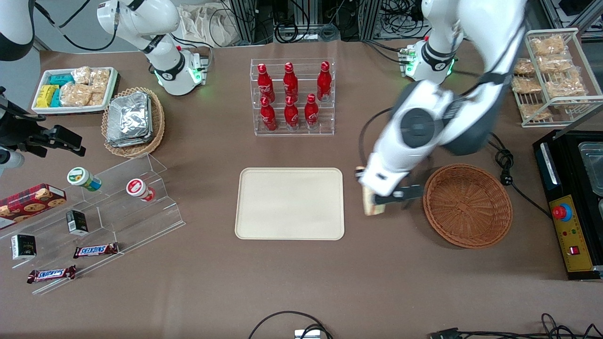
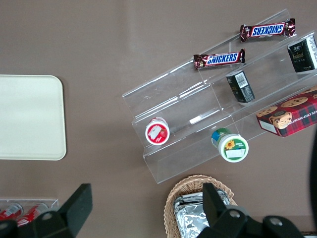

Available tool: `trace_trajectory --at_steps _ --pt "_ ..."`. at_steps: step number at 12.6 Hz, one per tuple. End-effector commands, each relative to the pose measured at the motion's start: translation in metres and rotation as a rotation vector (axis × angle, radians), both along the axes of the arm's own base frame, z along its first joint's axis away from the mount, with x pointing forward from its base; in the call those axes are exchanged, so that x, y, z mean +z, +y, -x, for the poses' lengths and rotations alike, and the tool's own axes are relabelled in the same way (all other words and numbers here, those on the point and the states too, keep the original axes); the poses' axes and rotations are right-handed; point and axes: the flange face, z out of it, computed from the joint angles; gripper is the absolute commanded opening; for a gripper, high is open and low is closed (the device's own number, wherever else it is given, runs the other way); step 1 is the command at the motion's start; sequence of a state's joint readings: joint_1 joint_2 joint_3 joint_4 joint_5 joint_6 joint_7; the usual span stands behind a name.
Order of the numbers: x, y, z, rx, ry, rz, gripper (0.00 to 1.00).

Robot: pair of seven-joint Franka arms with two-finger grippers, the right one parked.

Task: Place sandwich from basket to tray
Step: 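Lift the sandwich and carry it with the left gripper over the tray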

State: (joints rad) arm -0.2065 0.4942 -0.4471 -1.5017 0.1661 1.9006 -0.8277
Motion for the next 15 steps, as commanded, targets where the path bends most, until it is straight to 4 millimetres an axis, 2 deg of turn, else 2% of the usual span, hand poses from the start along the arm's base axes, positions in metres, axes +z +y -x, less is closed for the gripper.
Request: trace_trajectory --at_steps 1,2,3,7,8,9,10,11,13,15 --pt "-0.059 -0.068 -0.032 0.031 -0.022 0.036 0.0" --pt "-0.075 -0.083 -0.028 0.009 -0.048 0.042 0.0" --pt "-0.091 -0.087 -0.029 0.002 -0.066 0.054 0.0" --pt "-0.164 -0.098 -0.03 -0.091 -0.129 0.017 0.0" --pt "-0.17 -0.097 -0.028 -0.103 -0.129 0.001 0.0" --pt "-0.172 -0.097 -0.027 -0.094 -0.12 -0.002 0.36" --pt "-0.171 -0.096 -0.026 -0.093 -0.124 -0.006 0.95" --pt "-0.166 -0.097 -0.027 -0.089 -0.126 -0.003 1.0" --pt "-0.146 -0.09 -0.031 -0.076 -0.136 -0.007 1.0" --pt "-0.117 -0.081 -0.021 -0.084 -0.108 -0.082 1.0"
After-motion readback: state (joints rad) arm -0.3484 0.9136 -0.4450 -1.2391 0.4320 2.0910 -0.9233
